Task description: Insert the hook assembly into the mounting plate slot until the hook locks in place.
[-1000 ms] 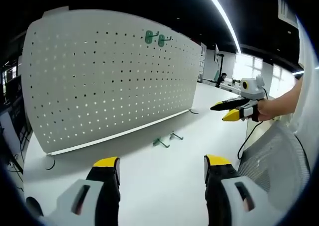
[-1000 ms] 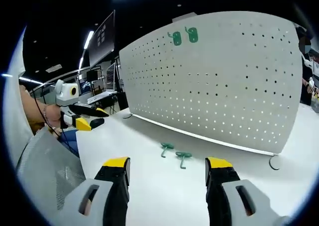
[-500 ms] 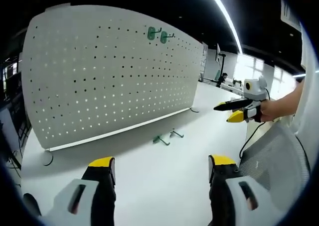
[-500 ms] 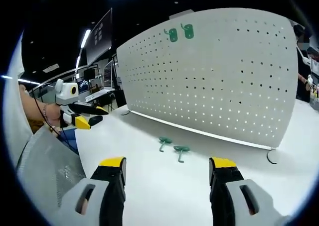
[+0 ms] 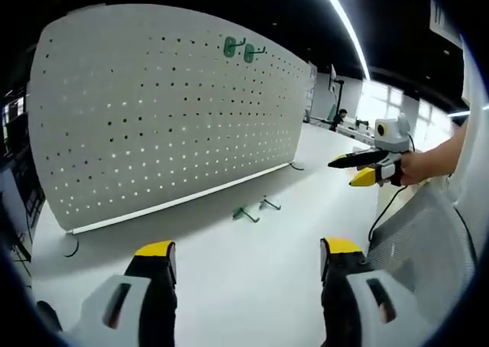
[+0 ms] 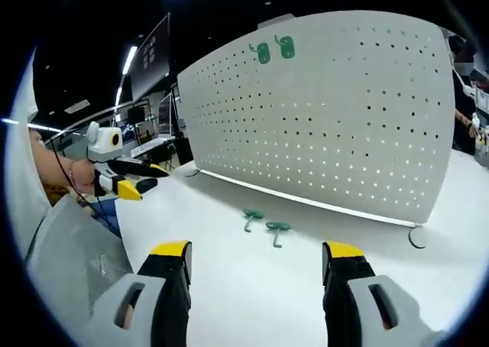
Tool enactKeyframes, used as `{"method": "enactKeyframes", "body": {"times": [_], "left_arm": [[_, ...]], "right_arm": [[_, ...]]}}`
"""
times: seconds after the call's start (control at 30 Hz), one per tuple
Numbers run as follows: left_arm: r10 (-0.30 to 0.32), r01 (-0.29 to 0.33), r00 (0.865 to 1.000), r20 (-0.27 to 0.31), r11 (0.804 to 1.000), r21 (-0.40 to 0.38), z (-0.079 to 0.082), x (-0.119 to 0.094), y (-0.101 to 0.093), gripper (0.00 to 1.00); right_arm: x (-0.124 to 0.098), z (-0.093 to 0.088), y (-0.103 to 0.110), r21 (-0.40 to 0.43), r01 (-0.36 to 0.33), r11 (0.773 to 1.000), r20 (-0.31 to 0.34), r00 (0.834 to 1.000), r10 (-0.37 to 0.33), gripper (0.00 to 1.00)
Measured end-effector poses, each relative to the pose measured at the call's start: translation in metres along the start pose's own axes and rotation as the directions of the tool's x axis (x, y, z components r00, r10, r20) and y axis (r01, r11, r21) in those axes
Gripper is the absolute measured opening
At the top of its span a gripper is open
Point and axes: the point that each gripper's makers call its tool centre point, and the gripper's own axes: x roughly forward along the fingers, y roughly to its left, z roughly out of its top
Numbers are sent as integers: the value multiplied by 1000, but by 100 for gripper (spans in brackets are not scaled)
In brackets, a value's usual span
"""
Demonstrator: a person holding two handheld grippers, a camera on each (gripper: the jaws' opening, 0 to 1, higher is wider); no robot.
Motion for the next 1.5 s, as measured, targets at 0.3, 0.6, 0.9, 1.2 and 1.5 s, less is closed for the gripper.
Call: {"method": "enactKeyframes", "body": {"times": [0.3, 0.6, 0.9, 1.2, 1.5], "left_arm": [[-42, 47, 997, -72, 996, 72, 0, 20, -7, 80], [-97, 117, 985, -143, 983, 139, 0, 37, -13, 79], [-145, 186, 969, -202, 961, 203, 0, 56, -20, 79], [-175, 232, 955, -240, 945, 230, 2, 70, -20, 80], [-190, 257, 947, -261, 933, 253, 6, 81, -19, 80]], "right_arm": [[-4, -2, 1, 7, 1, 1000, 0, 1000, -1, 68], [-6, -5, 1, 0, 4, 1000, -5, 1000, -4, 68], [-6, -5, 3, 2, -1, 1000, -4, 1000, 1, 68], [-6, -6, 2, 2, 3, 1000, -13, 1000, -3, 71], [-4, -3, 5, 11, -2, 1000, -9, 1000, 2, 72]]}}
